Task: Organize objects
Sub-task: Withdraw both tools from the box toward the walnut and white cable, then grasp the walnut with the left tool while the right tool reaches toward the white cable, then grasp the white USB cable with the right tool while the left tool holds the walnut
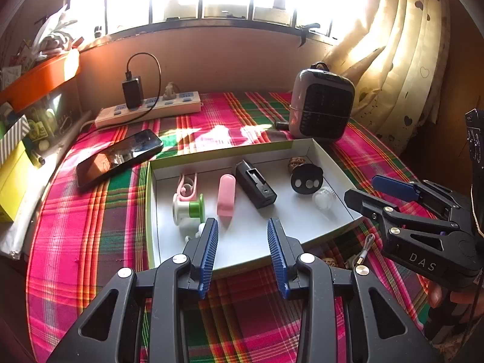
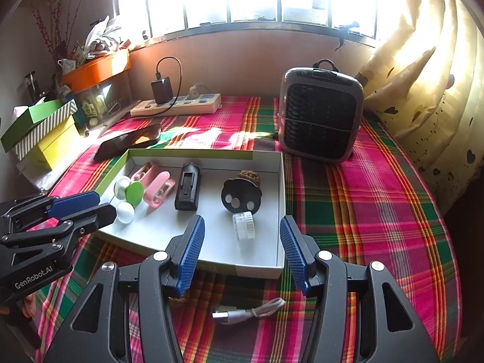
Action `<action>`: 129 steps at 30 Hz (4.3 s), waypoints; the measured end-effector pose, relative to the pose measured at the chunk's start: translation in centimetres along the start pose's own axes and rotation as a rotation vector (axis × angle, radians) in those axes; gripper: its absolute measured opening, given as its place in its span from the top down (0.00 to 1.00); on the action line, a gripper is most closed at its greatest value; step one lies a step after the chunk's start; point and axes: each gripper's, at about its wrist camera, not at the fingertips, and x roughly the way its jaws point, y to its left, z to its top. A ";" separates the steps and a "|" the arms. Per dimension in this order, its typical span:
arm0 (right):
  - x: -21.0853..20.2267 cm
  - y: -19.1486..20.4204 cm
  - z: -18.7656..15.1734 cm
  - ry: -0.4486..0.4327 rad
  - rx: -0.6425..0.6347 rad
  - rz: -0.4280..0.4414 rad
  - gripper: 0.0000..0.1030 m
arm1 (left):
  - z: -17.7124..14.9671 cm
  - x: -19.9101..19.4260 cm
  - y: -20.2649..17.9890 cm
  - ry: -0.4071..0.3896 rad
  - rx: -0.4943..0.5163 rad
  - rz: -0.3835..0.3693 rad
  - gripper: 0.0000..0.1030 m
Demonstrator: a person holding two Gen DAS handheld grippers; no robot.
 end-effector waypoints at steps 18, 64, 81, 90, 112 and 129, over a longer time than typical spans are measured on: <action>-2.4 -2.7 -4.5 0.021 0.066 -0.045 0.48 | -3.1 0.0 -3.1 0.069 0.014 -0.139 0.65; -1.3 -3.5 -6.2 0.085 0.135 -0.013 0.48 | -4.3 3.9 -5.4 0.154 0.048 -0.113 0.70; 0.7 0.8 -5.0 0.119 0.074 -0.063 0.48 | -5.8 2.5 -2.6 0.137 -0.001 -0.121 0.70; -0.2 -0.5 -6.2 0.155 0.067 -0.143 0.48 | -5.9 2.4 -2.3 0.132 -0.006 -0.138 0.70; 0.4 -1.3 -6.5 0.163 0.042 -0.100 0.48 | -5.9 2.3 -2.3 0.132 -0.003 -0.139 0.70; 0.2 -1.6 -6.6 0.155 0.028 -0.082 0.66 | -5.8 2.3 -2.5 0.132 0.004 -0.119 0.70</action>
